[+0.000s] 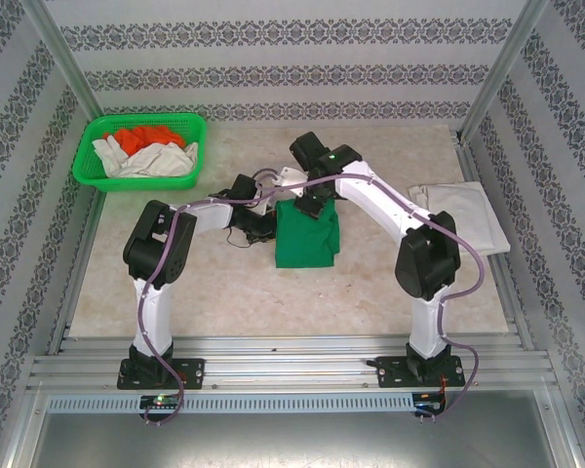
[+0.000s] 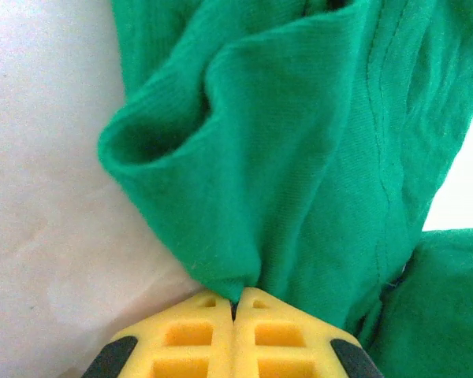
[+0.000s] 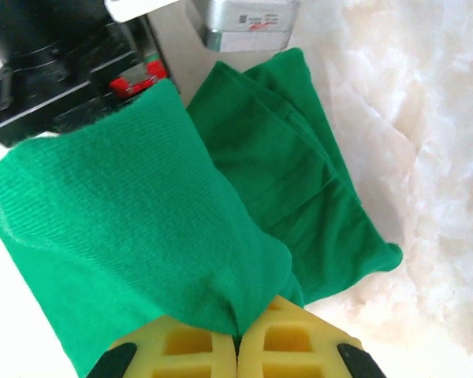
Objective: Fold and stack the t-shirts
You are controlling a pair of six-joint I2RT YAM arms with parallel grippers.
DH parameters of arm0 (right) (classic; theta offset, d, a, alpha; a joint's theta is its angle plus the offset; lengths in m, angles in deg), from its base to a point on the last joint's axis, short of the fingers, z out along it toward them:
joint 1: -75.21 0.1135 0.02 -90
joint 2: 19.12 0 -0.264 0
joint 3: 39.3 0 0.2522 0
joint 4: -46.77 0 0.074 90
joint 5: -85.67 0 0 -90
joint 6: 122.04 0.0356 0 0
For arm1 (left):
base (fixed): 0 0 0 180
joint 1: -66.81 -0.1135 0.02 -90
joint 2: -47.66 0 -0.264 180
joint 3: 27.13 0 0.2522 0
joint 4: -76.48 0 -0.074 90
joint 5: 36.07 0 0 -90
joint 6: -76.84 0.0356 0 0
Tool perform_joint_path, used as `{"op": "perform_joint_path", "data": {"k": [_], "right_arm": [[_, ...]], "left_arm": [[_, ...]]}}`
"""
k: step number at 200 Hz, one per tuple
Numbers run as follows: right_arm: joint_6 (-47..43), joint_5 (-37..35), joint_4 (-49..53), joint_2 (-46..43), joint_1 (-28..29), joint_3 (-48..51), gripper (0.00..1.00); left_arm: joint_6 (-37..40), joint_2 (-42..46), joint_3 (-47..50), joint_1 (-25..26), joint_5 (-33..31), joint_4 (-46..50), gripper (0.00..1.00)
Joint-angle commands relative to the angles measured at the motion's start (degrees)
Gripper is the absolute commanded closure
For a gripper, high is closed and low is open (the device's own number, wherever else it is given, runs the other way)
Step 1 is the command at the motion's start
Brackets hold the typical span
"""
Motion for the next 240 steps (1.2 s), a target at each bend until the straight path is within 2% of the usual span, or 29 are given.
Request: {"op": "perform_joint_path", "data": {"k": [1, 46, 58, 66, 85, 97, 144, 189, 205, 220, 240], "right_arm": [[-0.87, -1.68, -1.88, 2.41, -0.56, -3.39, 1.0], [0.47, -2.49, -3.31, 6.63, -0.65, -5.57, 1.0], [0.98, -1.94, -3.67, 6.78, -0.65, -5.51, 1.0], [1.14, -1.65, -3.88, 6.6, -0.57, -5.21, 1.0], [1.21, -1.59, -4.41, 6.24, -0.64, -4.15, 1.0], [1.23, -1.48, -4.73, 5.74, -0.74, -3.2, 1.0], [2.33, -0.74, -6.32, 4.39, -1.11, 0.0, 1.0], [3.65, 0.24, -7.46, 5.22, -1.1, 0.73, 1.0], [3.79, 0.12, -7.61, 6.16, -1.13, 0.13, 1.0], [3.85, -0.36, -7.48, 7.2, -1.17, -0.77, 1.0], [3.97, -0.63, -7.53, 8.85, -1.35, -2.01, 1.0]], "left_arm": [[1.41, -3.81, 0.51, -0.6, -3.66, 4.59, 1.0], [1.63, -2.41, 1.81, -0.98, -5.75, 3.59, 1.0], [1.78, -1.26, 3.15, -1.11, -6.36, 1.8, 0.97], [1.79, -0.55, 3.91, -1.29, -6.69, 0.71, 0.93], [1.76, 1.2, 5.47, -1.79, -6.75, -1.32, 0.74], [1.79, 2.45, 6.61, -2.22, -6.52, -2.87, 0.66], [0.69, 11.06, 15.79, -5.73, -2.96, -11.94, 0.56], [4.77, 20.19, 24.42, -7.61, -6.49, -12.64, 0.45], [6.22, 23.48, 27.22, -7.68, -9.14, -13.47, 0.38], [7.44, 26.39, 29.33, -7.73, -11.27, -14.69, 0.24], [9.14, 29.14, 30.62, -7.66, -13.05, -15.83, 0.12]]}}
